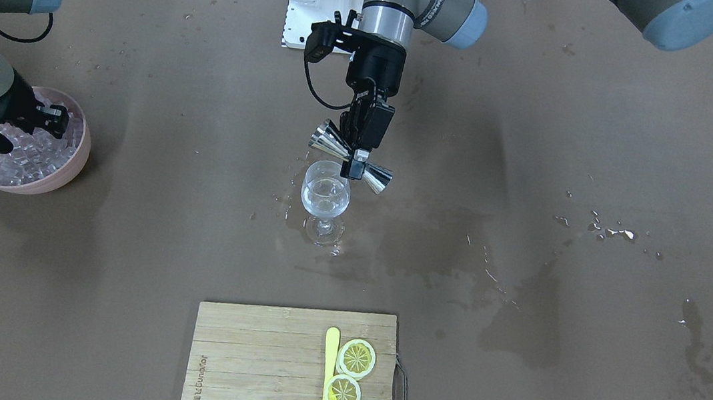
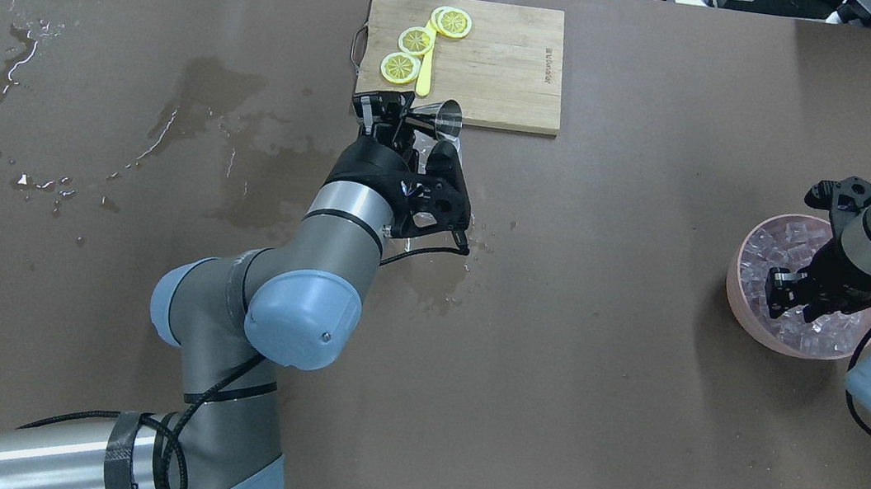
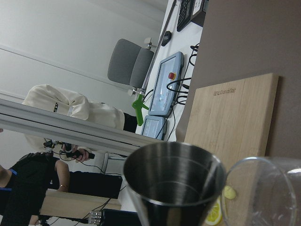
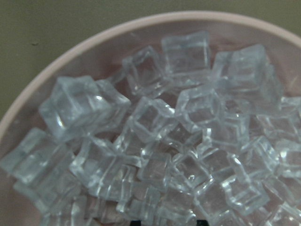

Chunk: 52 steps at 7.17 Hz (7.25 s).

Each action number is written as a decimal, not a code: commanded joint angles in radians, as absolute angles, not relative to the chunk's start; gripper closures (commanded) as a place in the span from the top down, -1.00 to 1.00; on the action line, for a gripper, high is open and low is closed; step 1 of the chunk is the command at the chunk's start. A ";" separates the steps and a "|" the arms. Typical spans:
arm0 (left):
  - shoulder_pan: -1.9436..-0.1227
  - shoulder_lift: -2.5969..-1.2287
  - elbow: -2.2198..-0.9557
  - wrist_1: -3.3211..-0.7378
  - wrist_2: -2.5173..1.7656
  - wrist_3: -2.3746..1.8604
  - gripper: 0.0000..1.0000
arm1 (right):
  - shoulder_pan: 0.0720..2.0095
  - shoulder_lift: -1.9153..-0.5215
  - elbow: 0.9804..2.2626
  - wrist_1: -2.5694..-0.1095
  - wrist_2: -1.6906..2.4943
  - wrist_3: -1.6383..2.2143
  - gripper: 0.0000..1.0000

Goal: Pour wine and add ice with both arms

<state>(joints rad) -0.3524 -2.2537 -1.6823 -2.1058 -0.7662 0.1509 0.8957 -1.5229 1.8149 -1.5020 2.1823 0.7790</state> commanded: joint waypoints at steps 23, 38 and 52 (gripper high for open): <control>-0.923 -1.633 -1.430 -2.981 -1.549 -0.864 -1.00 | 1.040 -1.509 1.927 -1.559 2.195 0.782 -0.54; -0.841 -1.572 -1.174 -3.250 -1.286 -0.764 -1.00 | 1.097 -1.171 1.916 -1.690 2.200 0.935 -0.54; -0.739 -1.623 -1.121 -3.339 -1.281 -0.764 -1.00 | 0.875 -0.816 1.802 -1.750 2.086 1.063 -0.54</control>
